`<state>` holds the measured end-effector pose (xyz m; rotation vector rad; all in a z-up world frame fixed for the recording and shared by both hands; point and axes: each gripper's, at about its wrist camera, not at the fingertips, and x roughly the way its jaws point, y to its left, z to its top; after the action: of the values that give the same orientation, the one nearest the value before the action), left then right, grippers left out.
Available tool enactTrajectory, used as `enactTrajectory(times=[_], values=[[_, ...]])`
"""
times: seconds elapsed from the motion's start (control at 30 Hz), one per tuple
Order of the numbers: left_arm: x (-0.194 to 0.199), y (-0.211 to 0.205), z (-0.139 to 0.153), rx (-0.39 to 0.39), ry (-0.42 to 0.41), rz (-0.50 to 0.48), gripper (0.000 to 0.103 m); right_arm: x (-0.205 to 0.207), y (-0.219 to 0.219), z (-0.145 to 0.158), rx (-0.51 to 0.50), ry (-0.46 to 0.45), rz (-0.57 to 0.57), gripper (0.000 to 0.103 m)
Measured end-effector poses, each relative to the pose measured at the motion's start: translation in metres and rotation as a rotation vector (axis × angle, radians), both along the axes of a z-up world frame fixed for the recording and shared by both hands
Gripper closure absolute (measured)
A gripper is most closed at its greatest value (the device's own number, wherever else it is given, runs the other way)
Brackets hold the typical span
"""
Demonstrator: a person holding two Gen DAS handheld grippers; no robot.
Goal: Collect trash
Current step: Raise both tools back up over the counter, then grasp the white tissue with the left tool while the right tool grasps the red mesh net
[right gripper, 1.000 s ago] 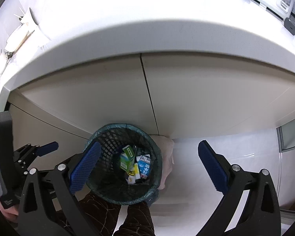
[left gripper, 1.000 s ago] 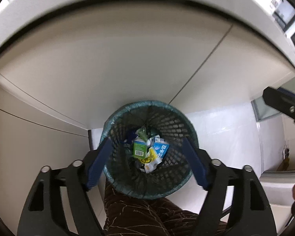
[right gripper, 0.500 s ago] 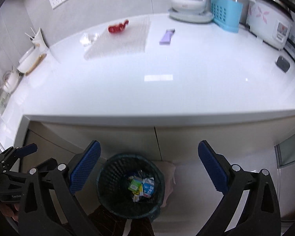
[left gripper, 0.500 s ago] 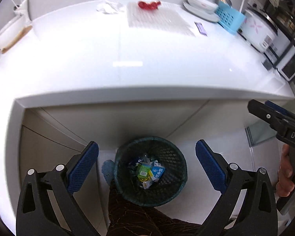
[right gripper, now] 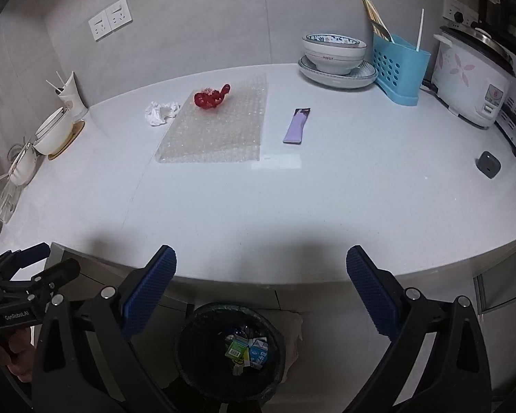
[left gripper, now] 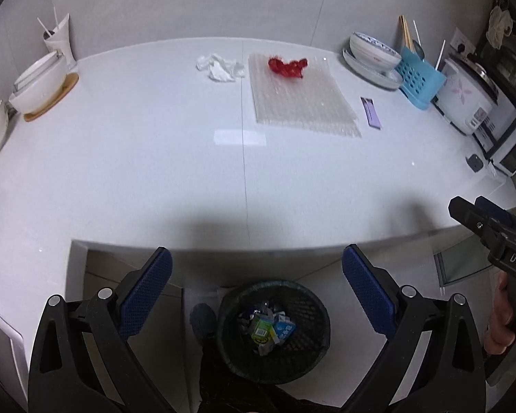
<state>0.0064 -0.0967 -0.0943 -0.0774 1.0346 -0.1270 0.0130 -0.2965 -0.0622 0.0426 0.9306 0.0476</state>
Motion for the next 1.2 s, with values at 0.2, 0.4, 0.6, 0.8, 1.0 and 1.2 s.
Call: enactTrajectory(times=[0.2,0.4,0.6,0.8,1.0,1.2], values=[[0.024,0.008,0.017,-0.009,-0.016,0.013,0.006,0.022,0.007,0.016,-0.005,-0.030,0.002,0.008],[0.053,0.017,0.030,-0.011,-0.028,0.012,0.006,0.049,0.016,0.030,-0.010,-0.056,0.004,0.008],[0.084,0.030,0.038,-0.024,-0.031,0.004,0.006,0.081,0.026,0.039,-0.007,-0.068,0.007,0.008],[0.118,0.044,0.042,-0.022,-0.038,-0.001,0.006,0.113,0.043,0.043,-0.013,-0.076,0.025,0.008],[0.148,0.060,0.039,-0.026,-0.034,0.004,0.006,0.144,0.064,0.041,-0.027,-0.076,0.044,0.008],[0.189,0.073,0.026,-0.035,-0.016,0.010,0.007,0.179,0.082,0.029,-0.043,-0.046,0.058,0.012]])
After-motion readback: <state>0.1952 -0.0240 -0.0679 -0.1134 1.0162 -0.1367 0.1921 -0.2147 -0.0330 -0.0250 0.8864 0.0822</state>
